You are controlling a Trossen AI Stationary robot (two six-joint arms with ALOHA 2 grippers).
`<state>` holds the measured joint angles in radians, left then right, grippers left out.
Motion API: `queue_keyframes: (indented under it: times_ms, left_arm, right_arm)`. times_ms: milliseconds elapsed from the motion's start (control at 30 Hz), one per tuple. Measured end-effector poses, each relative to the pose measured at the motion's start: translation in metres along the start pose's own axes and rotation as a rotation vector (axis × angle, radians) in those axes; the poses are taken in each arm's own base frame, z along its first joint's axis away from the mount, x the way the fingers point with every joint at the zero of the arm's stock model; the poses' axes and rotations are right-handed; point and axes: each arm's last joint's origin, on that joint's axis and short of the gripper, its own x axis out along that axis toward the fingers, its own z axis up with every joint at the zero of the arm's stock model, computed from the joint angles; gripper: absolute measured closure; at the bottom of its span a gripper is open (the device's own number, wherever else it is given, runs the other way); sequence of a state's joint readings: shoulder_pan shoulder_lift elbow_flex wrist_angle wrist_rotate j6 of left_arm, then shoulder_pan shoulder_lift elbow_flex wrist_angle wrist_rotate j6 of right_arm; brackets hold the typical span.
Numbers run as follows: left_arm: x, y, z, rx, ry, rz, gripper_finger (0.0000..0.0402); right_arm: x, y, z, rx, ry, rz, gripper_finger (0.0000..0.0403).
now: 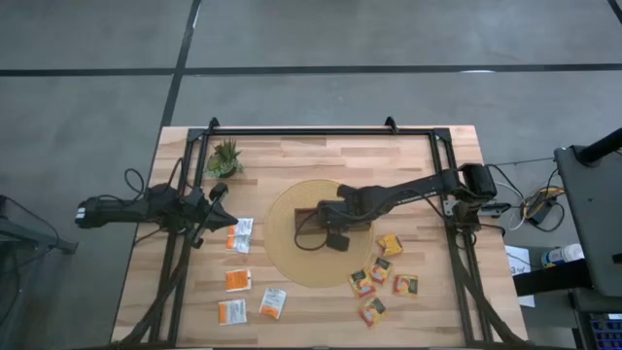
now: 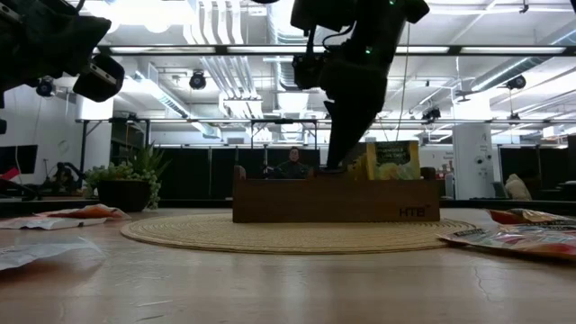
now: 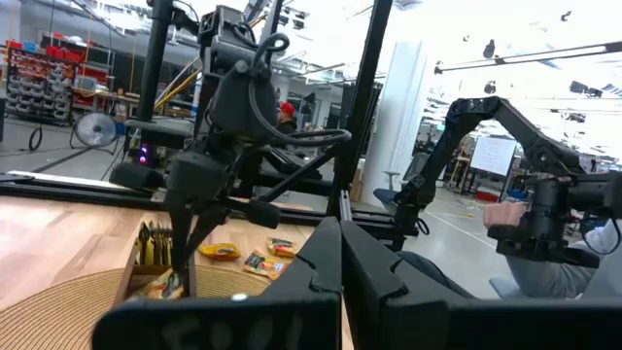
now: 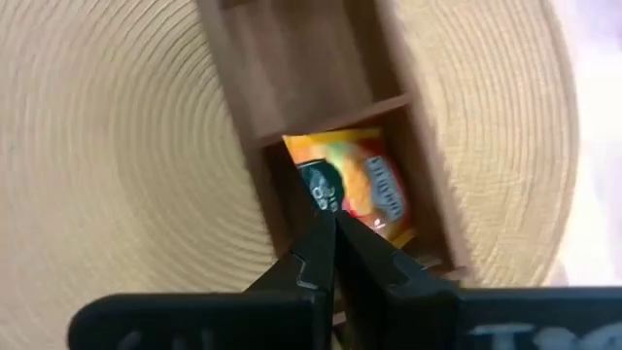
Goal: Pick & Place Tea
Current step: Put the orange tea bag into the middle of the wooden organizer
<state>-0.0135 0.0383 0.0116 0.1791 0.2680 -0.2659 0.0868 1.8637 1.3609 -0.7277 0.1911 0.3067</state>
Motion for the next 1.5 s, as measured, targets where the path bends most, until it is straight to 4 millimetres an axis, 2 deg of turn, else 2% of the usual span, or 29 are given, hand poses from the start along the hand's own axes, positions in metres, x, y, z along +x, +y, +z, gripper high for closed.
queue_keyframes:
  times_ms: [867,1333,1500]
  left_arm:
    - [0.0,0.0,0.0,0.0,0.0,0.0,0.0402]
    - [0.0,0.0,0.0,0.0,0.001,0.0,0.0402]
    - [0.0,0.0,0.0,0.0,0.001,0.0,0.0401]
  right_arm:
    - [-0.002,-0.016,0.005,0.05,-0.1,-0.327,0.0394]
    - [-0.002,-0.017,0.009,0.068,-0.136,-0.317,0.0394]
    - [-0.017,-0.011,0.014,0.074,-0.181,-0.294,0.0394]
